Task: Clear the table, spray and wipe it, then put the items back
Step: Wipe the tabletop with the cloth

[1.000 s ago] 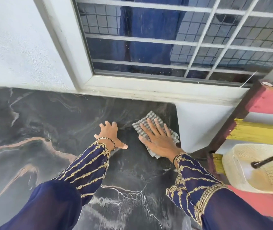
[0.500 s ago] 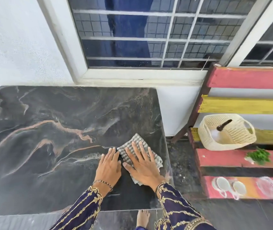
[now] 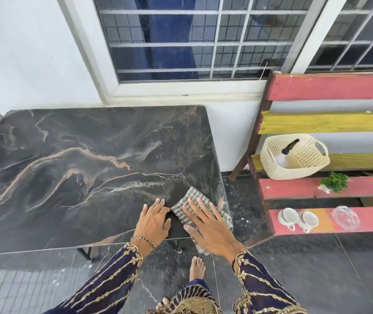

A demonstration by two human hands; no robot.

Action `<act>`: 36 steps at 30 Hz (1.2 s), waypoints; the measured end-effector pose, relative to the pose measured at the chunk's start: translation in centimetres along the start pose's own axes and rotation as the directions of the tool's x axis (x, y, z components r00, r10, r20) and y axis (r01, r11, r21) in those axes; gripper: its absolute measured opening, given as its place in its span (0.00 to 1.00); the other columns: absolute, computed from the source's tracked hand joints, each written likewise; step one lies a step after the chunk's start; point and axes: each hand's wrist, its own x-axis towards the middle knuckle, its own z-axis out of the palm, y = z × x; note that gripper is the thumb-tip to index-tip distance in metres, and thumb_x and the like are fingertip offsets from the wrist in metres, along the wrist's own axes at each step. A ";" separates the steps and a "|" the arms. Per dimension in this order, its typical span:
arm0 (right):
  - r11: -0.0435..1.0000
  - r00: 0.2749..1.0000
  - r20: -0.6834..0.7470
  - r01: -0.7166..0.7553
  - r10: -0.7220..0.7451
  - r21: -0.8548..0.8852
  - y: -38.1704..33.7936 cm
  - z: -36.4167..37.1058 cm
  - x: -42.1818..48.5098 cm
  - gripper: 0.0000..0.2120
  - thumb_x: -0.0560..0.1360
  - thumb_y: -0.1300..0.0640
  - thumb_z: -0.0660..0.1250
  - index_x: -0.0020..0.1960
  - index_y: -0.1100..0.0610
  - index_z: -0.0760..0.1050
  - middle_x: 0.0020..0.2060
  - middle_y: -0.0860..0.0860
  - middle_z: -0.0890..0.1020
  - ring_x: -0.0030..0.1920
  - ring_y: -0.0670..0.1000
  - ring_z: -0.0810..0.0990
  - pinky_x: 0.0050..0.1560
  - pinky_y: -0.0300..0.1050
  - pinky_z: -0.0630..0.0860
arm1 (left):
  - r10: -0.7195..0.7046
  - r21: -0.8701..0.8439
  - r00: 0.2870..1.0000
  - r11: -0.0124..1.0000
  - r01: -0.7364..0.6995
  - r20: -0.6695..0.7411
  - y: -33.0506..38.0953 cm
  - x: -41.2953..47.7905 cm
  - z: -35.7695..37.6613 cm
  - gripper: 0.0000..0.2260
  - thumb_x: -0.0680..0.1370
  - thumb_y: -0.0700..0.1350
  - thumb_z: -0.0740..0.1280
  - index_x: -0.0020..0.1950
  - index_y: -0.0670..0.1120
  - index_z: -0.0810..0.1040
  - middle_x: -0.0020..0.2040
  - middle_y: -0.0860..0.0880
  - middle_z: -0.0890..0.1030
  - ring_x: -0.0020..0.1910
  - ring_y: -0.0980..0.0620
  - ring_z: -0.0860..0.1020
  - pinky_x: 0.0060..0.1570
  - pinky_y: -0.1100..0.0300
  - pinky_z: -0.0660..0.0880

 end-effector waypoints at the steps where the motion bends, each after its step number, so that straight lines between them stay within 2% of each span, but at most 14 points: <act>1: 1.000 1.000 0.007 0.005 -0.005 -0.014 0.6 -0.2 -0.5 0.29 0.84 0.37 0.40 0.83 0.43 0.40 0.81 0.43 0.37 0.80 0.48 0.32 0.79 0.52 0.32 | 0.008 0.006 1.000 1.000 -0.008 -0.002 0.2 0.1 -0.1 0.18 0.81 0.49 0.57 0.70 0.49 0.70 0.78 0.51 0.61 0.78 0.53 0.54 0.76 0.50 0.48; 10: 0.998 0.996 0.079 0.038 -0.034 -0.046 5.0 -1.6 -2.4 0.27 0.85 0.39 0.40 0.82 0.42 0.38 0.81 0.41 0.37 0.80 0.47 0.32 0.79 0.51 0.31 | 0.091 -0.077 0.994 0.993 -0.087 0.056 1.7 1.6 0.2 0.21 0.80 0.55 0.59 0.71 0.50 0.68 0.78 0.51 0.59 0.78 0.54 0.53 0.76 0.51 0.47; 14: 0.998 0.995 0.084 0.054 -0.052 -0.015 5.6 -1.8 -0.7 0.26 0.86 0.44 0.46 0.81 0.38 0.39 0.81 0.39 0.38 0.81 0.48 0.34 0.78 0.51 0.29 | 0.099 -0.094 0.993 0.991 -0.092 0.072 2.2 2.5 0.5 0.21 0.81 0.55 0.58 0.73 0.50 0.67 0.78 0.51 0.58 0.78 0.54 0.52 0.76 0.52 0.46; 17: 0.996 0.996 0.032 0.080 -0.079 -0.027 6.4 -1.8 1.1 0.25 0.86 0.41 0.46 0.81 0.37 0.45 0.82 0.40 0.41 0.82 0.48 0.37 0.79 0.54 0.33 | 0.110 -0.093 0.992 0.990 -0.104 0.058 2.5 4.2 0.5 0.21 0.81 0.55 0.57 0.73 0.50 0.66 0.78 0.51 0.58 0.78 0.54 0.52 0.77 0.53 0.46; 20: 0.986 0.987 -0.010 0.162 -0.163 -0.047 7.8 -2.3 3.6 0.25 0.86 0.39 0.47 0.82 0.37 0.50 0.82 0.42 0.48 0.83 0.49 0.43 0.80 0.56 0.40 | 0.113 -0.087 0.992 0.990 -0.109 0.051 2.8 6.3 0.3 0.22 0.81 0.53 0.57 0.74 0.48 0.64 0.78 0.51 0.58 0.78 0.54 0.52 0.77 0.54 0.45; 22: 0.976 0.977 -0.024 0.212 -0.213 -0.050 9.2 -2.6 5.7 0.25 0.85 0.37 0.47 0.81 0.36 0.51 0.82 0.41 0.49 0.83 0.48 0.43 0.80 0.57 0.41 | 0.108 -0.069 0.993 0.992 -0.104 0.055 3.0 7.8 -0.1 0.23 0.81 0.53 0.56 0.75 0.49 0.62 0.79 0.52 0.57 0.78 0.55 0.52 0.77 0.54 0.44; 31: 0.936 0.935 -0.052 0.347 -0.350 -0.064 16.9 -5.3 18.7 0.24 0.85 0.36 0.48 0.81 0.35 0.52 0.82 0.39 0.49 0.82 0.47 0.43 0.81 0.59 0.44 | -0.063 -0.043 0.998 0.997 0.063 -0.004 3.4 19.1 -2.1 0.26 0.81 0.57 0.57 0.76 0.47 0.59 0.78 0.49 0.59 0.78 0.53 0.54 0.77 0.56 0.49; 36: 0.919 0.918 -0.063 0.386 -0.391 -0.077 20.0 -6.8 24.7 0.24 0.85 0.36 0.47 0.80 0.35 0.54 0.82 0.40 0.50 0.83 0.47 0.43 0.81 0.57 0.42 | -0.147 -0.044 0.989 0.988 0.146 -0.015 2.8 25.9 -4.0 0.32 0.78 0.57 0.63 0.77 0.45 0.57 0.80 0.47 0.52 0.79 0.48 0.51 0.76 0.50 0.53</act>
